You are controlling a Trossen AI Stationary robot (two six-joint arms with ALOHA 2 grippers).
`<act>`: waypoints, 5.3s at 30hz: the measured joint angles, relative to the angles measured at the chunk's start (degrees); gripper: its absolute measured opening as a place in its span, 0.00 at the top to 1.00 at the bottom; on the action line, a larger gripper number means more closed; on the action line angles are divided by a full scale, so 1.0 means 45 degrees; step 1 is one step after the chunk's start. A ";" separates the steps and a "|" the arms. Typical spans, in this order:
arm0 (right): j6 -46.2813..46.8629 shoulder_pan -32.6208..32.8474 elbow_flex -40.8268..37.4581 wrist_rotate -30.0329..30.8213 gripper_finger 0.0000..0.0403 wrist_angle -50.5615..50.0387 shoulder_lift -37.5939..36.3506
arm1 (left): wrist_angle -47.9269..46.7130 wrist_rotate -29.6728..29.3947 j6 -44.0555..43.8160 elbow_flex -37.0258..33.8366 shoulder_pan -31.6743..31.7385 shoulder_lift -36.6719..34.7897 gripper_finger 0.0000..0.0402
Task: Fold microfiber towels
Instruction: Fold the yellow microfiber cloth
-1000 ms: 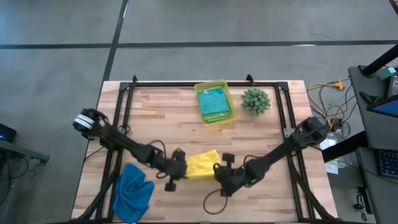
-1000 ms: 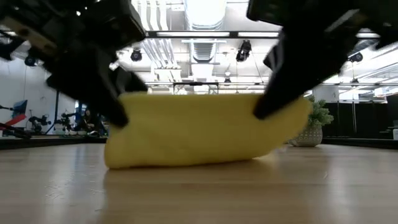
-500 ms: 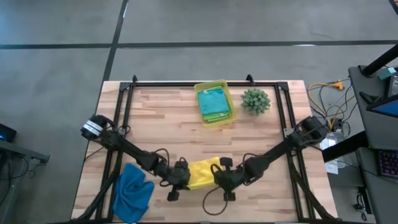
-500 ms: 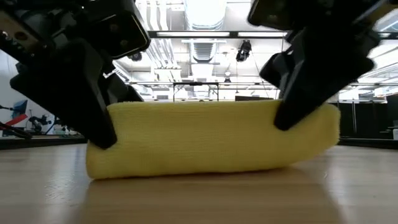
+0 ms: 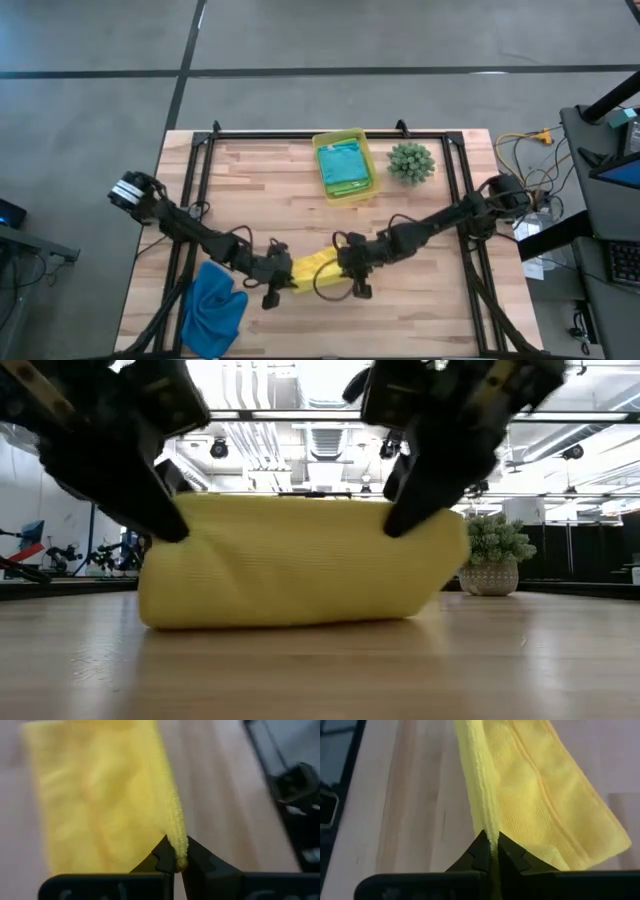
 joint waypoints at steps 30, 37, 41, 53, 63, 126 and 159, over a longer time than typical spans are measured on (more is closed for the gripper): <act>0.0391 -0.3911 0.1183 -0.2162 0.98 0.0306 0.1324 | -0.1080 -0.3818 -0.1952 -0.2008 0.0174 -0.1459 1.00; 0.1707 -0.4468 0.0895 -0.3169 0.98 0.1203 0.1324 | -0.1144 -0.4382 -0.2817 -0.2170 0.0098 -0.1674 1.00; 0.2204 -0.4280 0.0670 -0.4600 0.98 0.1283 0.1304 | -0.0079 -0.2869 -0.2446 -0.2170 0.0050 -0.1666 1.00; 0.8223 -0.2341 -0.1834 -0.4821 0.98 0.7577 0.1295 | 0.3251 -0.1712 -0.2208 -0.2900 -0.0048 -0.1577 1.00; 1.1857 -0.2594 -0.3781 -0.3018 0.98 1.0232 0.1275 | 0.5667 -0.2819 -0.3837 -0.4762 -0.0373 -0.1551 1.00; -0.6598 -0.2117 0.0435 -0.0577 0.70 0.4398 0.3233 | 0.4664 -0.1210 -0.3832 -0.4224 -0.0388 0.0239 1.00; -0.6171 -0.3237 0.2823 -0.0015 0.81 0.1473 0.3022 | -0.2724 -0.0393 -0.3840 -0.4043 -0.0713 -0.5453 0.64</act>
